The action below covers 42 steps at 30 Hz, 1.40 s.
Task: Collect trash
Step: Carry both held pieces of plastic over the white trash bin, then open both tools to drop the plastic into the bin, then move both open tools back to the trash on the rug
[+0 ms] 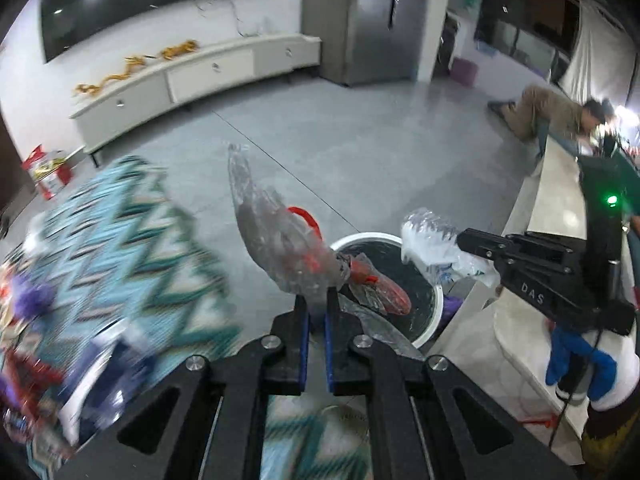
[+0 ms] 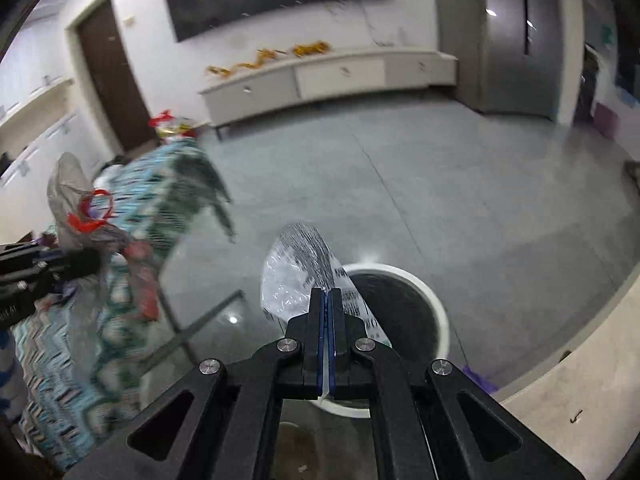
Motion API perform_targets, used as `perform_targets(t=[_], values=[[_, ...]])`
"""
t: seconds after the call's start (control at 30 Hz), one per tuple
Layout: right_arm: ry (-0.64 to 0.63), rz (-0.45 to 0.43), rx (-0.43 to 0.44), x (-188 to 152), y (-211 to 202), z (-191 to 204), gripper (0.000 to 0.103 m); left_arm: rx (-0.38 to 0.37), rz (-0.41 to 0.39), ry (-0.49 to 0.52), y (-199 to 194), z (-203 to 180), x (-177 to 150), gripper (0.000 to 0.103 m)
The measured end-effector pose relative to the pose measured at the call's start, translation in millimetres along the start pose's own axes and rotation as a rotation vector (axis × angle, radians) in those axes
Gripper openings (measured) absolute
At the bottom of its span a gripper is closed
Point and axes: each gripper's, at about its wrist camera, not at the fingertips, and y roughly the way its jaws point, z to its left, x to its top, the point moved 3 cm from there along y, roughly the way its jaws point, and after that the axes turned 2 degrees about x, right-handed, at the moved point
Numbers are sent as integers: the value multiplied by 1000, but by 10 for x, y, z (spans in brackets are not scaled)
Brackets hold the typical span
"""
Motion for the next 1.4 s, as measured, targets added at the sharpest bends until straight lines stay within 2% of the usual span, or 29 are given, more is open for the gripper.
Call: perform_targets(t=[0.2, 0.27, 0.33, 0.4, 0.43, 0.57, 0.73, 0.87, 1.03, 1.13, 1.17, 1.2, 1.3, 1.4], values=[[55, 25, -40, 124, 297, -337, 4, -61, 94, -32, 823, -296, 275, 7], [79, 16, -46, 138, 306, -448, 9, -82, 123, -53, 1013, -306, 312, 9], [96, 0, -47, 147, 271, -492, 16, -98, 144, -66, 1115, -336, 322, 15], [101, -13, -49, 127, 213, -473, 18, -119, 157, -90, 1150, -320, 324, 30], [102, -23, -51, 125, 163, -463, 18, -134, 154, -100, 1134, -299, 329, 31], [91, -59, -53, 151, -4, -378, 21, -170, 125, -114, 929, -258, 302, 32], [50, -122, -52, 196, -325, -206, 26, -202, 61, -140, 582, -116, 337, 37], [1, -168, -35, 201, -621, 77, 28, -186, -11, -143, 161, 79, 316, 37], [-45, -224, 5, 232, -948, 451, 40, -131, -106, -153, -422, 345, 132, 38], [-81, -247, 37, 242, -1109, 722, 45, -109, -156, -186, -764, 597, -86, 47], [-97, -253, 51, 242, -1154, 830, 46, -94, -171, -195, -850, 683, -140, 53], [-114, -255, 66, 240, -1188, 942, 48, -67, -190, -209, -974, 812, -245, 57], [-149, -251, 99, 243, -1222, 1223, 51, -16, -223, -246, -1260, 1168, -500, 59], [-186, -240, 126, 227, -1232, 1502, 57, 75, -260, -289, -1537, 1573, -809, 60]])
